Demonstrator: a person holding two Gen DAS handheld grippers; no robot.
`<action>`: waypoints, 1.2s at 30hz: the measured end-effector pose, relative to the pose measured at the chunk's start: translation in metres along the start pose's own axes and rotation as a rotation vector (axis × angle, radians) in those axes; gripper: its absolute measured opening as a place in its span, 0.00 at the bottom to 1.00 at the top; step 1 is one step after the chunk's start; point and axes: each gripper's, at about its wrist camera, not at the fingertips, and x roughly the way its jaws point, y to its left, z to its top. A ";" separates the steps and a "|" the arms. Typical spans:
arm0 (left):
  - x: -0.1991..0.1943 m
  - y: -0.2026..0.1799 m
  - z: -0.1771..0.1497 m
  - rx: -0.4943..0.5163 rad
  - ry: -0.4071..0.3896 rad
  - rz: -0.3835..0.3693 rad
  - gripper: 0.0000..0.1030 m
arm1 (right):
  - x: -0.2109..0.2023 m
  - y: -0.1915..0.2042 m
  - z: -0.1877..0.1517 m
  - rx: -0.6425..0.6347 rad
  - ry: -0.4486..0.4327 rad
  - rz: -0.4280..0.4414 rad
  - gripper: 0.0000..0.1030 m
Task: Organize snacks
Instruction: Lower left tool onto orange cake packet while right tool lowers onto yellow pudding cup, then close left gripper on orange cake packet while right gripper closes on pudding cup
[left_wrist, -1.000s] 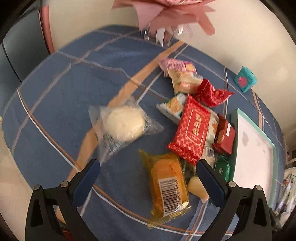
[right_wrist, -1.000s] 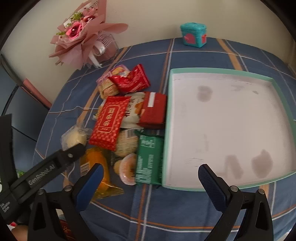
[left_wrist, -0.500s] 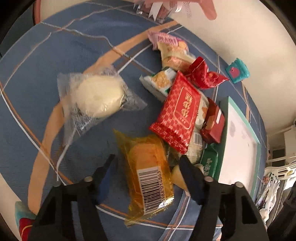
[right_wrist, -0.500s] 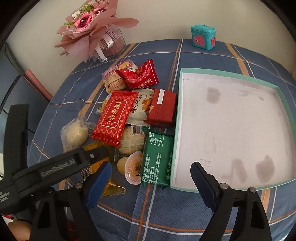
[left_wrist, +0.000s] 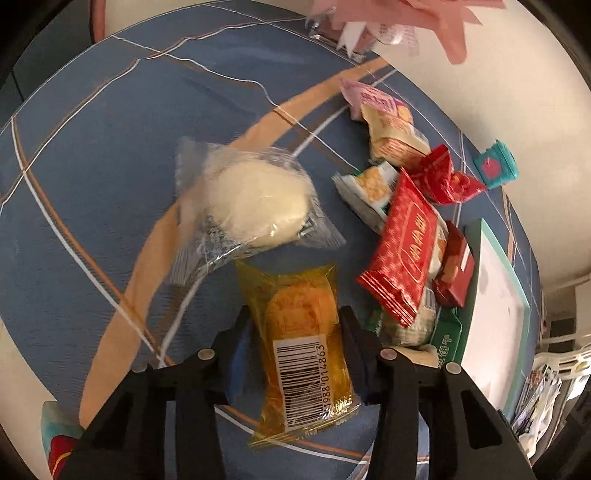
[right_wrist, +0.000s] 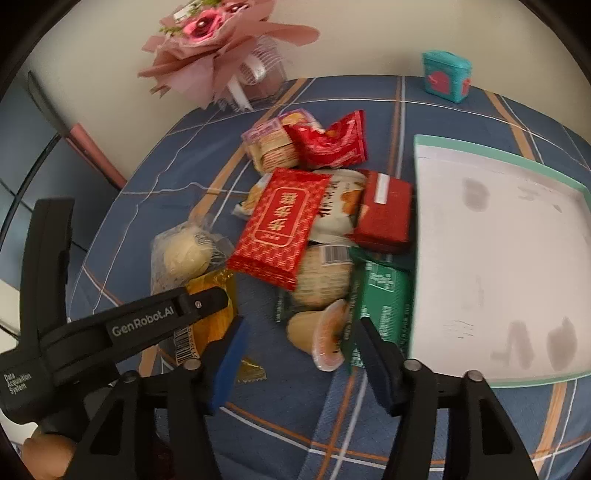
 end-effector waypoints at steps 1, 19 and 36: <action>-0.001 0.002 0.002 -0.005 0.000 -0.002 0.46 | 0.002 0.003 0.000 -0.014 0.002 -0.008 0.59; -0.003 0.015 0.004 -0.011 0.019 -0.016 0.46 | 0.028 0.008 0.006 -0.085 0.070 -0.092 0.45; 0.006 0.008 0.002 0.004 0.037 0.008 0.46 | 0.046 0.032 -0.004 -0.285 0.099 -0.238 0.45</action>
